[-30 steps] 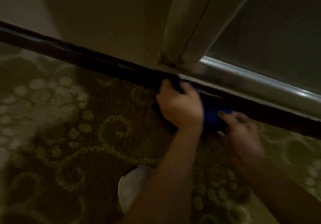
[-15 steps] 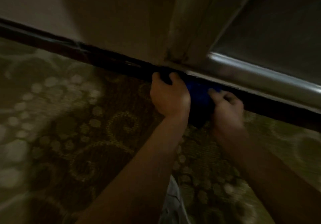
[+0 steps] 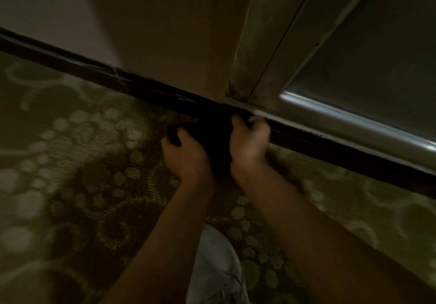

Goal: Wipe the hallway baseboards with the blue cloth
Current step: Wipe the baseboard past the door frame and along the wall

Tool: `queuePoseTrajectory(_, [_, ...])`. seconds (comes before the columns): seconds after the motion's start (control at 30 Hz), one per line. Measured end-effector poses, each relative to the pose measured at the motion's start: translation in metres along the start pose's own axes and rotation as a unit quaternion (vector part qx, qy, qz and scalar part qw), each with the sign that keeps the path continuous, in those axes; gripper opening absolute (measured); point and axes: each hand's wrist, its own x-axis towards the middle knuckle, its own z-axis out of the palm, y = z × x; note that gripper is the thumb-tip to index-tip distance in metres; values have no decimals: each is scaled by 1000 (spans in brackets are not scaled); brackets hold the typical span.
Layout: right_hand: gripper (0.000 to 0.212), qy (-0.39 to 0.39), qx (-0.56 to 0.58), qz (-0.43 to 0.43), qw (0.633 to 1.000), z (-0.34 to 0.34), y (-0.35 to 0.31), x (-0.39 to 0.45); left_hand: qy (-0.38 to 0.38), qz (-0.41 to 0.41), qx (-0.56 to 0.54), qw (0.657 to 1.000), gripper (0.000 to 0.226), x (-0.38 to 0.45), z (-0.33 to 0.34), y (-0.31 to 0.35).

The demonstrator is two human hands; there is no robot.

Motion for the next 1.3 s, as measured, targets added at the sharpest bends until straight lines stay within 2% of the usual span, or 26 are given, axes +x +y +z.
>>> queuePoseTrajectory(0.07, [20,-38,29,26,999,-1,-2,-4,-15,-6,19,1000,47,4,-3,7])
queuePoseTrajectory(0.1, [19,-26,42,39,998,-14,-5,-4,-48,-6,25,998,48,2,0,8])
queuePoseTrajectory(0.2, [11,85,75,62,992,-72,-6,4,-193,-44,24,980,45,-11,16,9])
queuePoseTrajectory(0.27, [3,158,71,55,983,-103,-8,11,-295,-78,54,951,27,-24,28,1])
queuePoseTrajectory(0.33, [23,212,40,41,976,-107,-6,13,-315,-83,61,943,6,-35,28,-8])
queuePoseTrajectory(0.4, [29,227,18,24,973,-89,-6,8,-283,-71,49,955,10,-38,23,-8])
queuePoseTrajectory(0.47, [13,179,28,38,983,-60,-4,2,-199,-82,-7,977,34,-22,17,8])
queuePoseTrajectory(0.5, [5,129,43,69,988,-41,-6,-1,-147,-80,-42,985,43,-2,13,17])
queuePoseTrajectory(0.57, [5,7,91,136,987,-2,-15,-10,-74,-46,-72,994,41,43,6,42])
queuePoseTrajectory(0.67, [23,-120,133,177,968,43,-19,-22,-20,17,-19,1000,32,95,-6,74])
queuePoseTrajectory(0.73, [32,-126,154,193,961,51,-16,-25,5,70,1,998,12,104,-7,80])
queuePoseTrajectory(0.77, [31,-116,168,196,959,48,-13,-24,16,98,10,995,10,101,-5,77])
queuePoseTrajectory(0.83, [28,-72,173,177,966,27,-8,-22,17,140,44,989,11,78,2,61])
queuePoseTrajectory(0.9, [27,-12,148,150,978,-1,0,-22,9,195,75,978,22,48,12,38])
queuePoseTrajectory(0.97, [29,28,127,140,982,-26,8,-21,-53,243,105,963,25,17,16,25])
queuePoseTrajectory(1.03, [38,31,117,138,983,-36,14,-21,-139,216,144,956,30,16,10,22])
queuePoseTrajectory(1.07, [40,16,115,131,985,-34,15,-22,-157,188,155,957,35,26,5,26])
queuePoseTrajectory(1.13, [37,-40,106,114,987,-17,12,-28,-110,172,135,970,33,54,-2,42])
queuePoseTrajectory(1.23, [14,-128,70,94,985,19,4,-36,10,149,37,988,27,81,3,63])
queuePoseTrajectory(1.27, [4,-139,52,83,985,27,1,-36,44,149,22,988,28,80,9,64])
queuePoseTrajectory(1.3, [8,-131,35,69,988,30,-5,-34,71,157,13,985,29,73,15,61])
